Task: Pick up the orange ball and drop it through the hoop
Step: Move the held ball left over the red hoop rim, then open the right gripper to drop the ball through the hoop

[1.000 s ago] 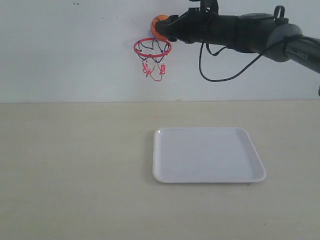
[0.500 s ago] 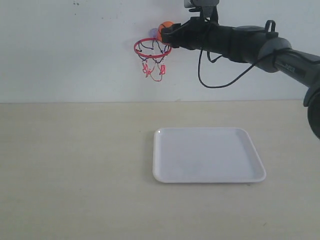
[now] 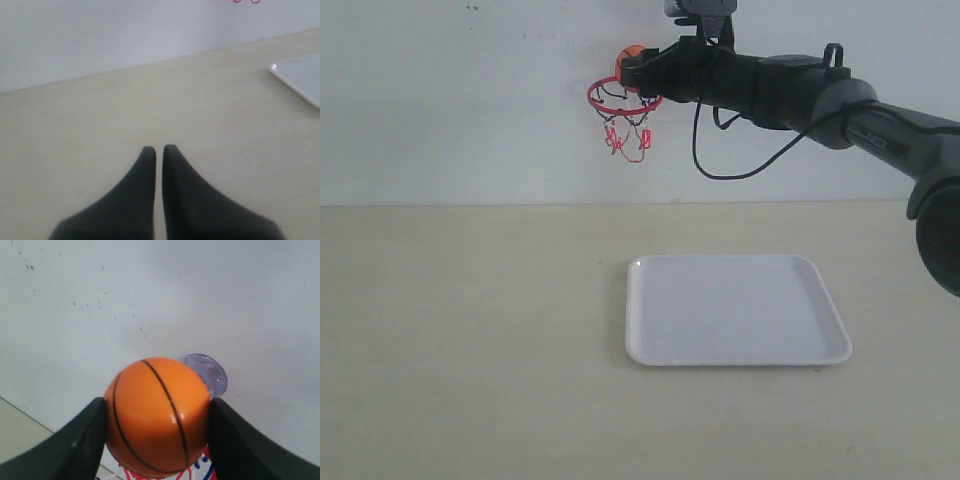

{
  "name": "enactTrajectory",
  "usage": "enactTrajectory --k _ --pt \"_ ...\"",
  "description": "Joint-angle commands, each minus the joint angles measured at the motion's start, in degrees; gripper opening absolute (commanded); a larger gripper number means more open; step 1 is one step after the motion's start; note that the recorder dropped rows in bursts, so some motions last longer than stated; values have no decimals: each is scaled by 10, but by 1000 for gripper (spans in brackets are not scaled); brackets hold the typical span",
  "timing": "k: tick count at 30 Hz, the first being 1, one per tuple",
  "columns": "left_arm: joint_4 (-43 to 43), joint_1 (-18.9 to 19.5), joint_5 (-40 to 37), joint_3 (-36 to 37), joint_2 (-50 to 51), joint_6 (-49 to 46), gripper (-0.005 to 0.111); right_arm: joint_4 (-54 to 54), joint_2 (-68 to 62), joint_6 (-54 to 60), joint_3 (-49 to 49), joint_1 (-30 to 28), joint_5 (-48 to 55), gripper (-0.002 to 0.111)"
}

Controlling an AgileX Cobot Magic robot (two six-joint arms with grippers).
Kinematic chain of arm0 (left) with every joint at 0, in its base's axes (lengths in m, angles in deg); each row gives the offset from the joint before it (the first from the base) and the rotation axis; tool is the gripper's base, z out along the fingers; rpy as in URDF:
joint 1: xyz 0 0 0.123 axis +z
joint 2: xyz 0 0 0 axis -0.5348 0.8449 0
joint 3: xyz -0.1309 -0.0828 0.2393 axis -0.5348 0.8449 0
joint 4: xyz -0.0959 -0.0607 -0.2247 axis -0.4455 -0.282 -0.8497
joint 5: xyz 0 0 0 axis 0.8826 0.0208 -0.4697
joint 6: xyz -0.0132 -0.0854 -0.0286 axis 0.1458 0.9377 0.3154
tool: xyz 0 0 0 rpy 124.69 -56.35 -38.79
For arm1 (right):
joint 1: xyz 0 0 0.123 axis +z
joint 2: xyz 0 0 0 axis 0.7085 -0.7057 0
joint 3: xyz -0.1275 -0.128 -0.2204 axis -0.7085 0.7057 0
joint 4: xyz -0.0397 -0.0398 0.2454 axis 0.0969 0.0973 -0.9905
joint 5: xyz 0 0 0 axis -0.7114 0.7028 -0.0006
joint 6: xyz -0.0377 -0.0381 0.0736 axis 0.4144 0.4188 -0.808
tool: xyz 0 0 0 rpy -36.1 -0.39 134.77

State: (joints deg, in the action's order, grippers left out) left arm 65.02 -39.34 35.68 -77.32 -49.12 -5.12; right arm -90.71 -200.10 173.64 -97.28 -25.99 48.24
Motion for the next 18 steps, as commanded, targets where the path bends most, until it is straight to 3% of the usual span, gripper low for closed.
enactTrajectory --k 1,3,8,11,15,18 --pt "3 0 3 -2 -2 -2 4 -3 -1 -1 -4 0 -5 54" --pt "3 0 3 -2 -2 -2 4 -3 -1 -3 -4 0 -5 57" --pt "3 0 3 -2 -2 -2 4 0 -1 -4 -4 0 -18 83" --pt "3 0 3 -2 -2 -2 4 0 -1 -4 -4 0 -14 91" --pt "3 0 3 -2 -2 -2 4 0 -1 -31 -4 0 -7 83" --pt "3 0 3 -2 -2 -2 4 14 -1 -33 -4 -3 -1 55"
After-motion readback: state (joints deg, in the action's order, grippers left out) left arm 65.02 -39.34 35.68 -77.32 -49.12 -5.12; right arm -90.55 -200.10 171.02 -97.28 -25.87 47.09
